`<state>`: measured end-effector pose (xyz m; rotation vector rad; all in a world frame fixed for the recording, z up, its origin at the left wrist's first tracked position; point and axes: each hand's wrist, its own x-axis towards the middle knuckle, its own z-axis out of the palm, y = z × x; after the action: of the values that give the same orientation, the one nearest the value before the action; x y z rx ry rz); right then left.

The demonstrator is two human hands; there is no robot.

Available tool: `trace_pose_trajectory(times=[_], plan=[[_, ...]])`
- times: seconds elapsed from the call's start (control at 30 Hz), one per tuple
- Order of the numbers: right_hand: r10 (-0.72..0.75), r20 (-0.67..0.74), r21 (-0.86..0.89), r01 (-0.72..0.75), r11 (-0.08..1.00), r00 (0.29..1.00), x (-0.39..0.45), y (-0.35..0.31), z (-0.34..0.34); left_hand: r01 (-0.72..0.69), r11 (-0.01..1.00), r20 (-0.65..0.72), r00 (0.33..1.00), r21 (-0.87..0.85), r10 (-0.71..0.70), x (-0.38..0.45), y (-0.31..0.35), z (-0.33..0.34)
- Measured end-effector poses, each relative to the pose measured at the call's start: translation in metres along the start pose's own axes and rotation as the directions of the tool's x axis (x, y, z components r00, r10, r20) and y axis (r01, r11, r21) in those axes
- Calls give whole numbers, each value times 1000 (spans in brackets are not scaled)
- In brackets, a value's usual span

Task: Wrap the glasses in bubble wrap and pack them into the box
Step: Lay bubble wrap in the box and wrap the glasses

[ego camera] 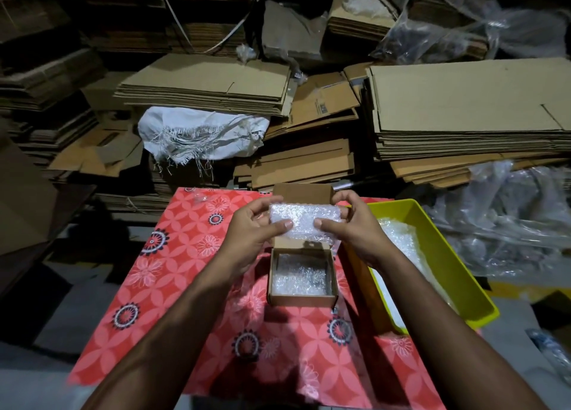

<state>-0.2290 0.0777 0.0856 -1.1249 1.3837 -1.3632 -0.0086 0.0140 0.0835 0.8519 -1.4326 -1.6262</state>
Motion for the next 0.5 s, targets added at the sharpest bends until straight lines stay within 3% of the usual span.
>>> trace_pose_trajectory(times=[0.07,0.17,0.3,0.5], plan=[[112,59,28,-114,993,992,-1,2,2,37,998,-10,999,-42,-38,-1,-3,-4],[102,149,86,-116,990,984,-5,0,5,26,999,-38,999,21,-26,-4,-2,-8],[57,69,126,-65,990,996,-7,0,8,14,991,-23,1000,131,-11,-6,-5,-16],[130,62,319,-143,937,990,-10,6,29,71,990,-14,997,-119,-74,-14,-8,-27]])
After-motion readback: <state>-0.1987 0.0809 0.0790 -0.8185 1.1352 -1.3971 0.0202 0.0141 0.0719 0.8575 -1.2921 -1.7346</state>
